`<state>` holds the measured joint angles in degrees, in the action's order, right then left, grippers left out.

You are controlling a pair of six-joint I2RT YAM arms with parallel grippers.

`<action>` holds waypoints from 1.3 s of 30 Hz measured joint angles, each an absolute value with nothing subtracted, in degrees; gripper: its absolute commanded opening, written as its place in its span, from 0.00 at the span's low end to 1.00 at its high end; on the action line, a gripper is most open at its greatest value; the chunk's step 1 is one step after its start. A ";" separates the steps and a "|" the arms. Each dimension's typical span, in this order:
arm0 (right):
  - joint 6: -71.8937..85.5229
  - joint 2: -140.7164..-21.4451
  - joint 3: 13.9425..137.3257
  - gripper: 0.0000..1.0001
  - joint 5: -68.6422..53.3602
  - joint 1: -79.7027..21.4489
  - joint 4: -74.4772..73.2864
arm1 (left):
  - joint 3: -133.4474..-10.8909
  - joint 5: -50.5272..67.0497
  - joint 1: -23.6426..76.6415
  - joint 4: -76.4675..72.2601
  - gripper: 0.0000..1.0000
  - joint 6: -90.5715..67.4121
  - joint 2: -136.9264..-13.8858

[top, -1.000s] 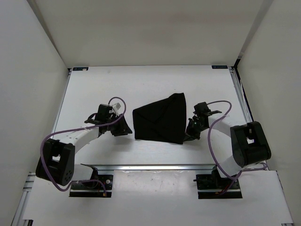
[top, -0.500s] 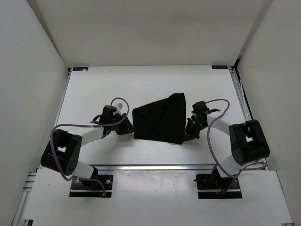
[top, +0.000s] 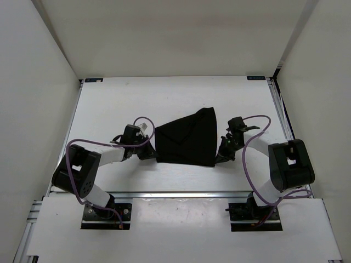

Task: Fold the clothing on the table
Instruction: Flatten the skirt out

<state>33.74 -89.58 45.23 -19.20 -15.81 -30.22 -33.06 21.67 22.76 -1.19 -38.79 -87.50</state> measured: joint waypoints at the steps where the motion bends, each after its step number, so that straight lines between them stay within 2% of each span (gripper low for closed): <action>1: 33.65 -89.58 45.23 0.00 -19.20 -15.40 -30.24 | -33.06 21.69 22.00 -0.56 0.00 -38.46 -87.33; 6: 33.41 -89.58 45.08 0.00 -19.49 -13.13 -30.00 | -33.10 21.87 16.56 3.29 0.00 -36.49 -85.14; 13: 32.91 -89.93 44.45 0.00 -19.64 -12.34 -30.09 | -32.93 23.66 16.73 5.17 0.00 -35.57 -84.51; 19: 32.42 -89.60 44.12 0.00 -22.37 -11.94 -28.49 | -29.93 32.08 15.49 0.89 0.00 -39.57 -82.89; 22: 31.92 -88.60 45.23 0.00 -22.92 -12.75 -28.16 | -30.13 37.17 15.92 -6.09 0.00 -43.16 -83.29; 26: 29.98 -88.53 50.87 0.00 -25.71 -14.92 -26.59 | -32.69 47.00 16.69 -24.77 0.00 -54.13 -88.09; 30: 27.55 -88.64 56.99 0.00 -26.00 -16.12 -26.81 | -38.85 52.80 17.93 -29.56 0.00 -56.51 -93.08; 34: 27.44 -87.99 55.72 0.00 -23.90 -15.86 -27.35 | -39.29 53.32 18.44 -22.90 0.00 -51.72 -92.64; 39: 27.18 -87.88 51.18 0.00 -16.97 -10.94 -32.77 | -37.80 45.15 12.84 -4.51 0.00 -41.87 -89.67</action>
